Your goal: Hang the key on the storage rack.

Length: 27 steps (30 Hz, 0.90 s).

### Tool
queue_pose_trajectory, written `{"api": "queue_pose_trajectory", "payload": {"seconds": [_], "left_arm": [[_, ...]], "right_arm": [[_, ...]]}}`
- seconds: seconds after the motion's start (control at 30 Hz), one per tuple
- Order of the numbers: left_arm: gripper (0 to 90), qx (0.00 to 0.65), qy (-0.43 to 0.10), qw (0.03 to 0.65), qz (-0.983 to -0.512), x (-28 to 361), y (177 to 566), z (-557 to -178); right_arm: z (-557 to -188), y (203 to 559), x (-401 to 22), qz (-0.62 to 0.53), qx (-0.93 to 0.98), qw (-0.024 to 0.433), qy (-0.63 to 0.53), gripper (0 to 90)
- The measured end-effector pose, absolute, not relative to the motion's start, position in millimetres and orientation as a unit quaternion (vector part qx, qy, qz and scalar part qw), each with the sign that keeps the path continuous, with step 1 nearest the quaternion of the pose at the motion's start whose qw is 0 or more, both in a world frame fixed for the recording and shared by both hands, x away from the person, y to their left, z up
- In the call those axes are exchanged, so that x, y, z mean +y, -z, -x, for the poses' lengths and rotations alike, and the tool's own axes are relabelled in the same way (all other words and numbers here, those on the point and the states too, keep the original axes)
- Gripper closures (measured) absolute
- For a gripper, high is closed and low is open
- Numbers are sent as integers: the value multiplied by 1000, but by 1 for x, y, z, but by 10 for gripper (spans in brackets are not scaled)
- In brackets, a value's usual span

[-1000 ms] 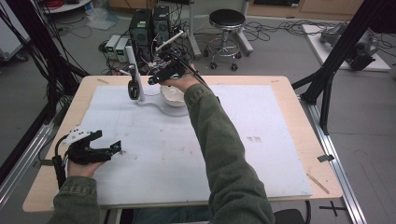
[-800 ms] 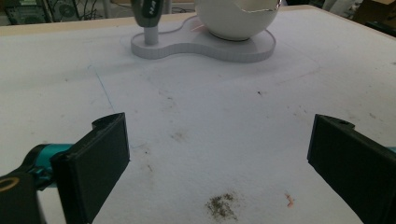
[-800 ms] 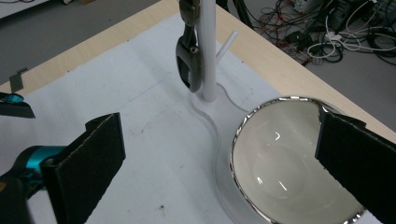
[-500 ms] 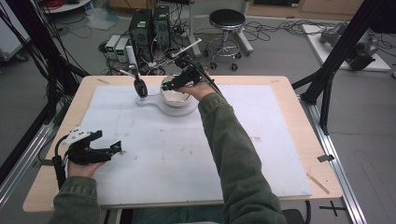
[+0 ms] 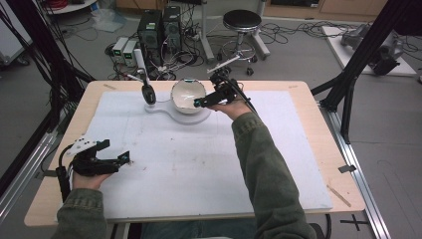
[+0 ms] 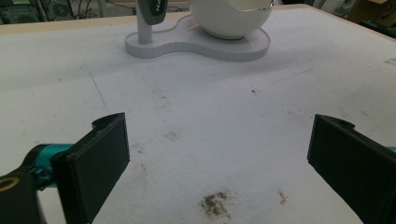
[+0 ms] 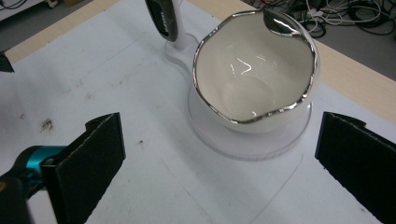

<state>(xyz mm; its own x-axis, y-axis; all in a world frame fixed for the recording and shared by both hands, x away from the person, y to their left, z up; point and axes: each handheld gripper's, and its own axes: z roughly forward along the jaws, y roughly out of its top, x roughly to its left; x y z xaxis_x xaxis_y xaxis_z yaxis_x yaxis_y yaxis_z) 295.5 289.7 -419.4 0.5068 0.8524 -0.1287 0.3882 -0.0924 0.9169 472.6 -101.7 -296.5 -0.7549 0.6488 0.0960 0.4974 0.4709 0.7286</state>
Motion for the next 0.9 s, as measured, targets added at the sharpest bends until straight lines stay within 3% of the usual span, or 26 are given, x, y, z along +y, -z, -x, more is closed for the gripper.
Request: {"api": "queue_pose_trajectory", "payload": {"seconds": [0.9], "left_arm": [[61, 440, -230, 500, -710, 288, 420, -295]], "right_arm": [[-438, 316, -185, -379, 832, 116, -389, 6]]}}
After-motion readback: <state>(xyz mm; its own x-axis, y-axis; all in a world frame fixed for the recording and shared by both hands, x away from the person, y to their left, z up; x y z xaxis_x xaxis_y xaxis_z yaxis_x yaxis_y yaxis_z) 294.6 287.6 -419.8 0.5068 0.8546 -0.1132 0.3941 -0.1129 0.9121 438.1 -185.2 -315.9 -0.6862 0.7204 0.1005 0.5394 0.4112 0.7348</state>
